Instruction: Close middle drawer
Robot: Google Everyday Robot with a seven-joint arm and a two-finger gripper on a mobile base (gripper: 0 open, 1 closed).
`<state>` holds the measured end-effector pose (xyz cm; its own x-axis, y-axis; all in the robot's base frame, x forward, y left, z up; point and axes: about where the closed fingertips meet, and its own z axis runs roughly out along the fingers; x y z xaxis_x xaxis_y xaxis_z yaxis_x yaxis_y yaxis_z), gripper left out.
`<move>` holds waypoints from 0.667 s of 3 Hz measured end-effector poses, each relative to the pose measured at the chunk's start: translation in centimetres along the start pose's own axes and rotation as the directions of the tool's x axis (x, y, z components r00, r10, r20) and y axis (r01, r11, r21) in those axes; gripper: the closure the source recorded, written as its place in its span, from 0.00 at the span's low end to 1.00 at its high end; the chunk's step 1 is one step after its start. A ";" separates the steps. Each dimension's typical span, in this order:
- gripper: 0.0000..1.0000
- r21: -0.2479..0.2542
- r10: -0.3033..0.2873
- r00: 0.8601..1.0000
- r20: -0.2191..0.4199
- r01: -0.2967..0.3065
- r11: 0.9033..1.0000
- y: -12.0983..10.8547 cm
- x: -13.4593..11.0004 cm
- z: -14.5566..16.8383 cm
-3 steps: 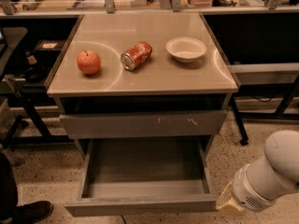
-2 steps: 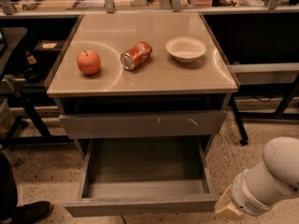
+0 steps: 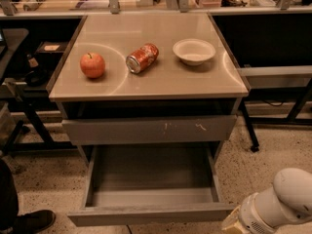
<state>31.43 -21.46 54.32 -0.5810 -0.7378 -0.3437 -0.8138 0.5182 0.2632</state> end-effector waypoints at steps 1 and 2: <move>1.00 -0.038 0.060 0.998 0.020 -0.059 0.998 -2.0 2.0 5.2; 1.00 -0.044 0.063 0.998 0.020 -0.062 0.997 -1.9 2.1 5.5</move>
Offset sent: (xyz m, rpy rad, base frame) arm 0.0032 -0.0022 -0.0955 0.0500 0.0857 -0.0826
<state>31.70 -21.64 48.11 -0.6316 -0.6946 -0.3444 -0.7744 0.5438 0.3233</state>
